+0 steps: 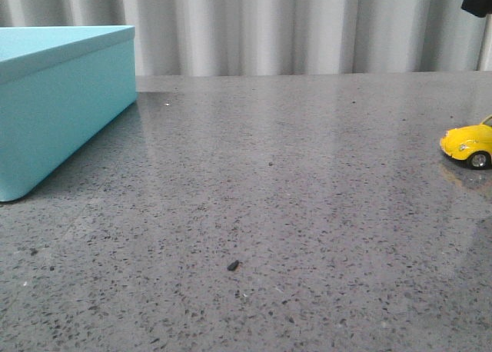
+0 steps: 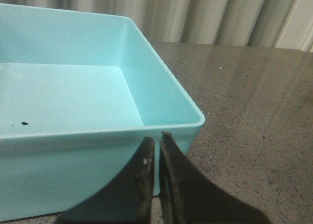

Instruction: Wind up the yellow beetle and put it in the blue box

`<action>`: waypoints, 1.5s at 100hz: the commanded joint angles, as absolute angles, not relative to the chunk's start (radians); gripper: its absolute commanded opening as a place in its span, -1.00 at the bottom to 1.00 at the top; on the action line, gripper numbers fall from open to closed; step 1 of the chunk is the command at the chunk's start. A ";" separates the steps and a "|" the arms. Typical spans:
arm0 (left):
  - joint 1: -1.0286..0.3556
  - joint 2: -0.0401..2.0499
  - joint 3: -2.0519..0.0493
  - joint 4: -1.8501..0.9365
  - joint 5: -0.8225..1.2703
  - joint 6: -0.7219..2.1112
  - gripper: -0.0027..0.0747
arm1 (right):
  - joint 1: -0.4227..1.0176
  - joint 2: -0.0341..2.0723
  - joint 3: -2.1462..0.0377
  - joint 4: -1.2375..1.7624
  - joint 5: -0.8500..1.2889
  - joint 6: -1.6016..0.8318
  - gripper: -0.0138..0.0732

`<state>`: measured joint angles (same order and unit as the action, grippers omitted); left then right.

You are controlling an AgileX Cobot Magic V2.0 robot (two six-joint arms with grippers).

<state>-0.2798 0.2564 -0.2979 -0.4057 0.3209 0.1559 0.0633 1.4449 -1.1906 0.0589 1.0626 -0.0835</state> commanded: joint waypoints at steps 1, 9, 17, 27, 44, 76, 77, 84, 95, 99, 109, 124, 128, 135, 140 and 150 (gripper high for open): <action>-0.290 0.273 -0.335 -0.415 0.253 0.155 -0.99 | 0.056 1.427 -1.224 0.056 1.035 -0.089 -0.78; -0.290 0.273 -0.335 -0.415 0.253 0.155 -0.99 | 0.056 1.445 -1.224 0.056 1.035 -0.089 -0.78; -0.290 0.273 -0.335 -0.415 0.253 0.155 -0.99 | 0.056 1.459 -1.224 0.056 1.035 -0.089 -0.78; -0.290 0.273 -0.335 -0.415 0.253 0.155 -0.99 | 0.056 1.471 -1.224 0.056 1.035 -0.089 -0.78; -0.290 0.273 -0.335 -0.415 0.253 0.155 -0.99 | 0.056 1.472 -1.224 0.056 1.018 -0.089 -0.78; -0.290 0.273 -0.335 -0.415 0.253 0.155 -0.99 | 0.056 1.475 -1.224 0.056 0.995 -0.089 -0.78; -0.290 0.273 -0.335 -0.415 0.253 0.155 -0.99 | 0.056 1.475 -1.224 0.056 0.995 -0.089 -0.78; -0.290 0.273 -0.335 -0.415 0.253 0.155 -0.99 | 0.056 1.482 -1.224 0.056 0.995 -0.089 -0.78; -0.290 0.273 -0.335 -0.415 0.253 0.155 -0.99 | 0.056 1.499 -1.224 0.056 0.997 -0.089 -0.78; -0.290 0.273 -0.335 -0.415 0.253 0.155 -0.99 | 0.056 1.507 -1.224 0.056 1.000 -0.089 -0.78; -0.290 0.273 -0.335 -0.415 0.253 0.155 -0.99 | 0.056 1.518 -1.224 0.058 1.005 -0.089 -0.78; -0.290 0.273 -0.335 -0.415 0.253 0.155 -0.99 | 0.056 1.518 -1.224 0.058 1.005 -0.089 -0.78; -0.290 0.273 -0.335 -0.415 0.253 0.155 -0.99 | 0.056 1.518 -1.224 0.058 1.005 -0.089 -0.78; -0.290 0.273 -0.335 -0.415 0.253 0.155 -0.99 | 0.056 1.518 -1.224 0.058 1.005 -0.089 -0.78; -0.290 0.273 -0.335 -0.415 0.253 0.155 -0.99 | 0.056 1.518 -1.224 0.058 1.005 -0.089 -0.78; -0.290 0.273 -0.335 -0.415 0.253 0.155 -0.99 | 0.056 1.519 -1.224 0.058 1.005 -0.089 -0.78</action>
<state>-0.2798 0.2564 -0.2979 -0.4057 0.3209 0.1559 0.0633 1.5226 -1.2098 0.0589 1.0292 -0.0835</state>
